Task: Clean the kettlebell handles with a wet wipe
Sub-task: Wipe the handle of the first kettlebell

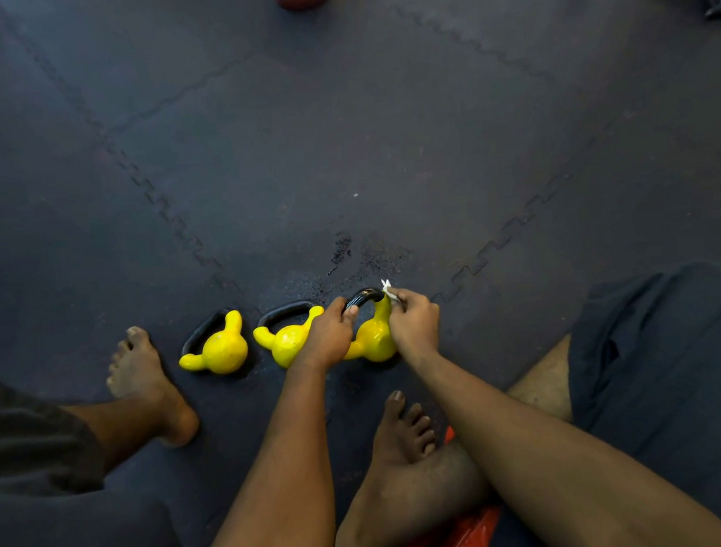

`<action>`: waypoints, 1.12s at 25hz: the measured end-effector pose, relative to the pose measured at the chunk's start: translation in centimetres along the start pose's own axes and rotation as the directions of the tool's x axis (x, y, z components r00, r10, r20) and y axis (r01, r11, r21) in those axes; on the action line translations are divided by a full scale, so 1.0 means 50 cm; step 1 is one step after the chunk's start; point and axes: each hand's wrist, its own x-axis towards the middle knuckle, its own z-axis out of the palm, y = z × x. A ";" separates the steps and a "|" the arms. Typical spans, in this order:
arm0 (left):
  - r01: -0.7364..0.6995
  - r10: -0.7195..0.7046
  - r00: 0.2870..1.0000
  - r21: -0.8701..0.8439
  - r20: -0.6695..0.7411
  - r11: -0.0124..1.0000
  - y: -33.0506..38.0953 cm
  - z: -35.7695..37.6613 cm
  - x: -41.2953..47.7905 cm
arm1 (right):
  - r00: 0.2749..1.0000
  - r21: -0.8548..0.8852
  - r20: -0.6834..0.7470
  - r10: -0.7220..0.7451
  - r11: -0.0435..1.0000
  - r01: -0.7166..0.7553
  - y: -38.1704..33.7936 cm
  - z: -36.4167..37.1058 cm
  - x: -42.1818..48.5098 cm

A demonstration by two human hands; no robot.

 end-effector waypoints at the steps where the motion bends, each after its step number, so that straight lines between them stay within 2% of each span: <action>1: 0.008 -0.008 1.000 -0.003 -0.006 1.000 0.000 0.000 -0.001 | 1.000 0.000 -0.001 -0.010 1.000 0.010 0.001 0.001 -0.001; 6: 0.027 -0.027 0.999 0.001 -0.019 1.000 0.003 0.000 -0.001 | 0.999 -0.002 0.020 -0.039 0.999 0.039 -0.001 0.002 -0.017; 13: 0.088 -0.089 0.995 -0.032 -0.034 0.996 -0.004 0.002 0.002 | 0.989 -0.143 0.093 -0.119 0.981 0.131 0.003 0.004 -0.040; 20: 0.083 -0.083 0.996 -0.012 -0.038 0.997 0.005 0.002 0.003 | 0.982 -0.199 0.123 -0.142 0.966 0.165 -0.002 0.006 -0.049; 24: 0.081 -0.081 0.996 -0.003 -0.033 0.997 0.005 0.004 0.006 | 0.982 -0.155 0.075 -0.174 0.971 0.184 -0.009 0.000 -0.040; 28: 0.083 -0.083 0.996 -0.003 -0.043 0.997 0.000 0.007 0.008 | 0.976 -0.227 0.141 -0.166 0.954 0.195 -0.002 0.002 -0.047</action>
